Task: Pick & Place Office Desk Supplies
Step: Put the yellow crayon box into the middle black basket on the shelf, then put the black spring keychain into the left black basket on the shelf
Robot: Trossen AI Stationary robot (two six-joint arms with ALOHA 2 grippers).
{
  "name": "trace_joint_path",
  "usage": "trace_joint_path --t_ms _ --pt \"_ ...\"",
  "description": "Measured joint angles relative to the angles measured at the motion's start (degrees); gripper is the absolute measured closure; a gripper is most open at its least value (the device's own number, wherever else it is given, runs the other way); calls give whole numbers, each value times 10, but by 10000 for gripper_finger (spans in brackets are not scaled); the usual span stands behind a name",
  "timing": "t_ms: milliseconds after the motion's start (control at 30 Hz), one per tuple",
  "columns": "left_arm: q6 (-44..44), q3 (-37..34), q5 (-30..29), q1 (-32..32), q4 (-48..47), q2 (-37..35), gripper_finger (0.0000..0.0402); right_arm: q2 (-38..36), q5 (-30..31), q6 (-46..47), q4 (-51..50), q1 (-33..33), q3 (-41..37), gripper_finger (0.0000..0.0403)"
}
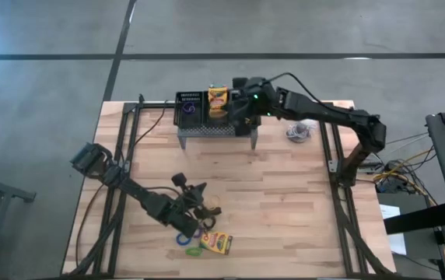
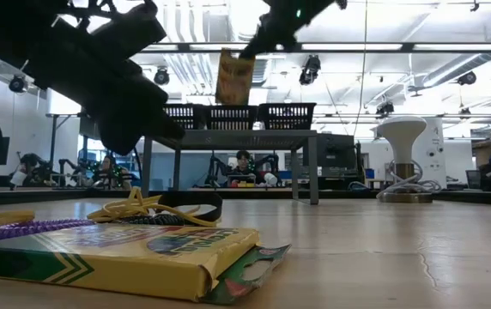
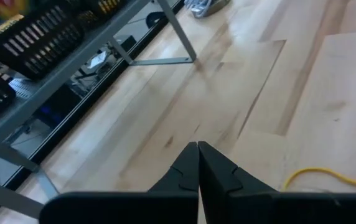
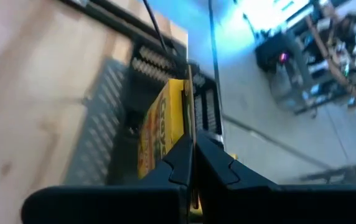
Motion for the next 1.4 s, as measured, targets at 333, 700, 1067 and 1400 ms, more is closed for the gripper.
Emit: trace_joint_path --t_ms 333,700,1067,1400 --pt "-5 0 3 10 -4 0 400 56 -24 20 6 -52 13 394" --pt "-11 0 13 10 -2 0 400 80 -17 50 51 -56 15 394" --pt "-17 0 18 10 0 0 400 93 73 59 91 -65 16 368" --pt "-22 0 18 10 0 0 400 67 148 88 113 -57 16 286"
